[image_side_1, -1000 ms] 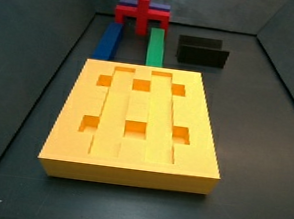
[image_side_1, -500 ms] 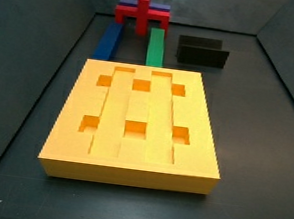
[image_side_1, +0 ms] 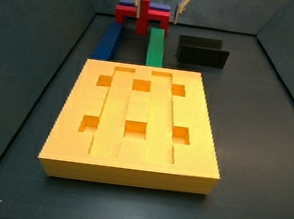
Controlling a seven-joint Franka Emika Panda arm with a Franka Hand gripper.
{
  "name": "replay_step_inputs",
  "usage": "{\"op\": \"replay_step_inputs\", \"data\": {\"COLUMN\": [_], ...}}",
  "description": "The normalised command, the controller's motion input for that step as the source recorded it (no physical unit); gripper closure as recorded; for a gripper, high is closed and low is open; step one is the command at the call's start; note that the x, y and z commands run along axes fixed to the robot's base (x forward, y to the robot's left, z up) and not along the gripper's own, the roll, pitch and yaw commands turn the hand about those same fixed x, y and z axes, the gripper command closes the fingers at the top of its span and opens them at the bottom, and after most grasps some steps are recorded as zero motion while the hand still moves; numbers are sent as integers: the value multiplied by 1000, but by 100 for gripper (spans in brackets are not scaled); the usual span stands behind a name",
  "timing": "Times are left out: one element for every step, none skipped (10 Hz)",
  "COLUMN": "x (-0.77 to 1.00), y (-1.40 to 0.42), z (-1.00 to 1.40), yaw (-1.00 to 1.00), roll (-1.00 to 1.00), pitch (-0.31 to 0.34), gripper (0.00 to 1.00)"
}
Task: Pick up the green object. Move up. Move to above the board. Insert the green object.
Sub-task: Pick up the green object.
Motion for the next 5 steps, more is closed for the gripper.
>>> {"op": "replay_step_inputs", "data": {"x": [109, 277, 0, -80, -220], "y": [0, -111, -214, -94, 0], "z": [-634, -440, -337, -289, -300], "yaw": [0, 0, -66, -26, 0], "roll": [-19, 0, 0, 0, -9], "pitch": [13, 29, 0, 0, 0], "gripper": [0, 0, 0, 0, 0]}}
